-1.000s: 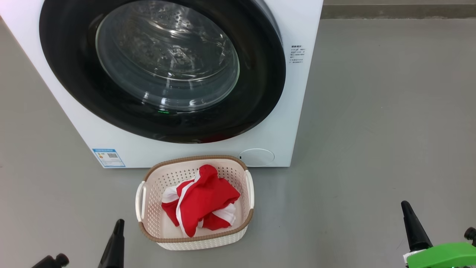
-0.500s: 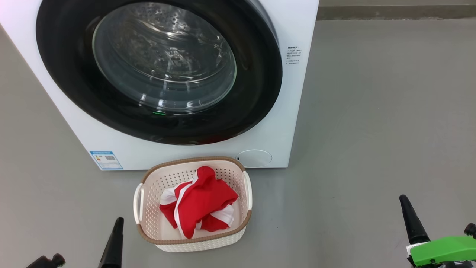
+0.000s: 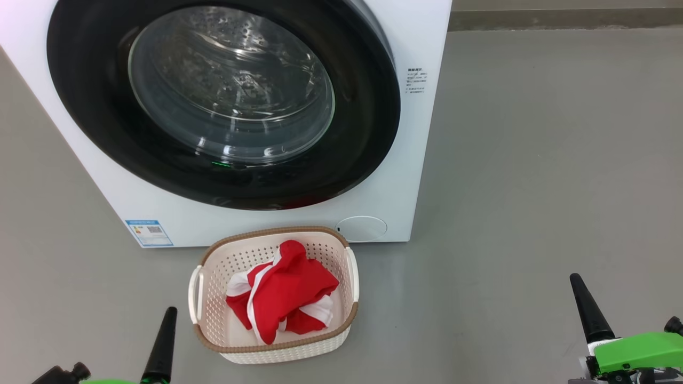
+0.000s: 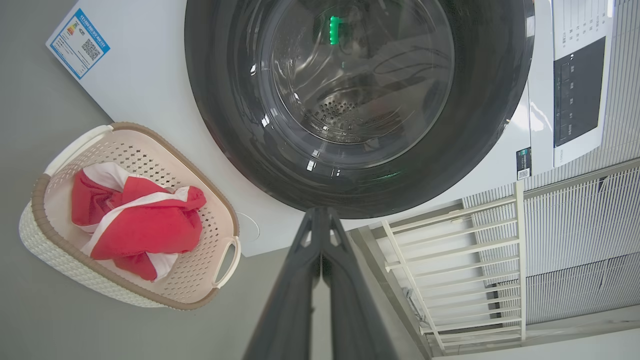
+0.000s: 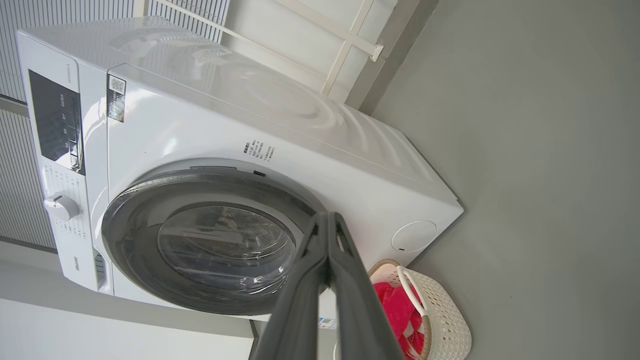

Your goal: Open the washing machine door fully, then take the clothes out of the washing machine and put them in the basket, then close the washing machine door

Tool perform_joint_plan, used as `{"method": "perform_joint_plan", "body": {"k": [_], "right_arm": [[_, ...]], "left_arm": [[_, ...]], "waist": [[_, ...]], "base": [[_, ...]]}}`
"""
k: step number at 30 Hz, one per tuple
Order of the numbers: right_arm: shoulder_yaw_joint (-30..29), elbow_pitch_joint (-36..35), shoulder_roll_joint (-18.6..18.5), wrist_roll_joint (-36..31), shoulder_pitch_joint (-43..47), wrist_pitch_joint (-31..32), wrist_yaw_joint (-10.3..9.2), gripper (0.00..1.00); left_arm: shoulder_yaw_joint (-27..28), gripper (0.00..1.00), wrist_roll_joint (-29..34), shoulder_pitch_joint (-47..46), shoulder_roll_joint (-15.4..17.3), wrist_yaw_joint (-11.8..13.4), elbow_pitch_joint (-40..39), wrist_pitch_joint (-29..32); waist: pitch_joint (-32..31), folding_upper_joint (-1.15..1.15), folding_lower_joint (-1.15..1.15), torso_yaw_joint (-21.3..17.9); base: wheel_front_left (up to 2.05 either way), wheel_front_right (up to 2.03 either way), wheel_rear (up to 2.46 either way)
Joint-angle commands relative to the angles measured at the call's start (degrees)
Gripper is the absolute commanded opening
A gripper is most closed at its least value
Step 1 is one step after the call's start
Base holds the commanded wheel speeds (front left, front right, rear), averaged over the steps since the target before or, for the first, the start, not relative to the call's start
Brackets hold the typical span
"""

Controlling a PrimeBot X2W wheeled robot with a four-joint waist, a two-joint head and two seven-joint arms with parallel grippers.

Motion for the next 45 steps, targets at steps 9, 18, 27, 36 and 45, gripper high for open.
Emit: {"method": "perform_joint_plan", "body": {"k": [9,18,27,36,45], "right_arm": [[0.41,-1.27,-0.27,5.44,-4.16,1.92,-0.04,0.0],[0.22,-1.21,0.1,9.78,-5.18,3.45,-0.05,0.0],[0.02,-1.16,0.47,14.11,-6.2,4.97,-0.05,0.0],[-0.1,-1.13,0.7,16.76,-6.83,5.9,-0.05,0.0],[-0.1,-1.13,0.7,16.76,-6.83,5.91,-0.05,0.0]], "left_arm": [[2.17,0.0,-6.96,-3.18,0.5,-0.32,-0.92,1.78],[2.63,0.0,-12.67,-3.75,0.43,-0.34,-0.73,3.31],[3.09,0.0,-18.35,-4.32,0.36,-0.37,-0.54,4.84],[3.39,0.0,-21.82,-4.67,0.31,-0.39,-0.42,5.79],[3.44,0.0,-21.78,-4.68,0.28,-0.39,-0.42,5.83]], "waist": [[-0.17,0.0,0.0,-0.39],[-0.33,0.0,0.0,-0.75],[-0.49,0.0,0.0,-1.12],[-0.59,0.0,0.0,-1.34],[-0.59,0.0,0.0,-1.34]], "base": [[0.0,0.0,0.0],[0.0,0.0,0.0],[0.0,0.0,0.0],[0.0,0.0,0.0],[0.0,0.0,0.0]]}}
